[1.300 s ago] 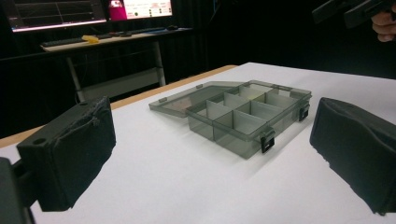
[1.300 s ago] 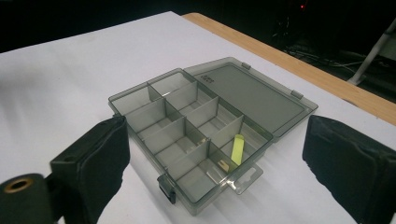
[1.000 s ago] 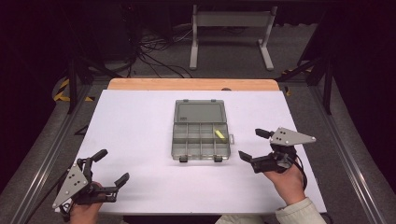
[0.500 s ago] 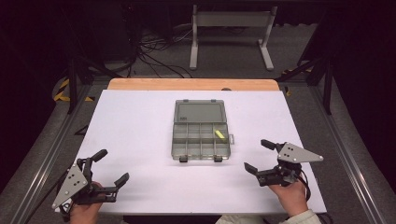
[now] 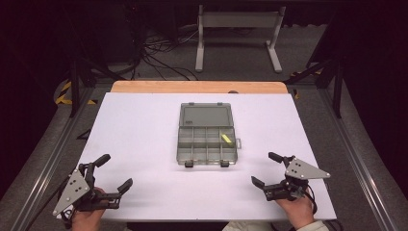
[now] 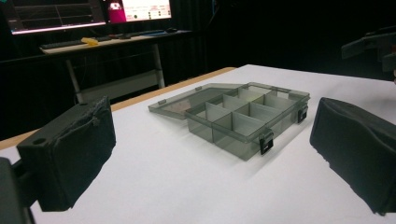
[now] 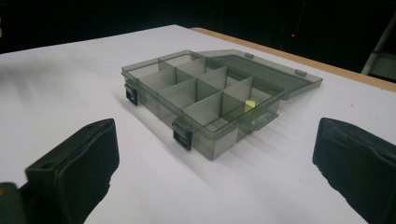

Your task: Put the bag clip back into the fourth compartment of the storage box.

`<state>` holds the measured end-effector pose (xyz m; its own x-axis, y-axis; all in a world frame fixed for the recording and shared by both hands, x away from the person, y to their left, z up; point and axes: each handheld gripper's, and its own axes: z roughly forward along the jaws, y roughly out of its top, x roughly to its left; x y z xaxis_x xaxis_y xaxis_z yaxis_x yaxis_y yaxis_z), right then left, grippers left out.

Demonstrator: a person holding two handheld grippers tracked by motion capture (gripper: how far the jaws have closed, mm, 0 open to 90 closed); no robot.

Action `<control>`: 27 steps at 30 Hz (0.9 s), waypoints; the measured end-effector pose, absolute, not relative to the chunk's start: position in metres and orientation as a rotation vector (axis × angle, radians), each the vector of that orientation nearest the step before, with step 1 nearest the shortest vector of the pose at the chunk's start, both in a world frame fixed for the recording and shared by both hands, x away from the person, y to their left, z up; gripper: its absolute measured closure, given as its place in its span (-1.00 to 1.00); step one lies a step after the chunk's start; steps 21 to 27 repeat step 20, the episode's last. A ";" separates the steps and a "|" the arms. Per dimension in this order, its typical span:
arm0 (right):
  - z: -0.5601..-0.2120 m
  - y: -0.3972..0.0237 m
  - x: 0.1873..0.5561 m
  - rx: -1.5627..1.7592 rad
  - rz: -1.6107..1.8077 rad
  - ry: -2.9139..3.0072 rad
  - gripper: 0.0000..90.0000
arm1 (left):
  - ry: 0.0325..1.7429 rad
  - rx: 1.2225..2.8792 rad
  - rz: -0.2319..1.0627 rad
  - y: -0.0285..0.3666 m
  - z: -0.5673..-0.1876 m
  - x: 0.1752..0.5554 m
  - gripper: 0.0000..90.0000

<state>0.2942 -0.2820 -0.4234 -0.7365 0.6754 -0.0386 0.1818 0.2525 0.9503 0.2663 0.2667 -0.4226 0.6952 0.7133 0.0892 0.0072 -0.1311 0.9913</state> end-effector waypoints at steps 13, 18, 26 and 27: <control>-0.441 -0.275 0.299 0.813 1.437 2.130 -0.97 | 0.592 1.606 0.657 0.269 -0.425 0.269 -0.98; -0.443 -0.273 0.300 0.814 1.394 2.148 -0.97 | 0.597 1.604 0.656 0.269 -0.425 0.269 -0.98; -0.443 -0.272 0.301 0.805 1.385 2.154 -0.97 | 0.601 1.602 0.656 0.269 -0.425 0.269 -0.98; -0.443 -0.272 0.301 0.805 1.385 2.154 -0.97 | 0.601 1.602 0.656 0.269 -0.425 0.269 -0.98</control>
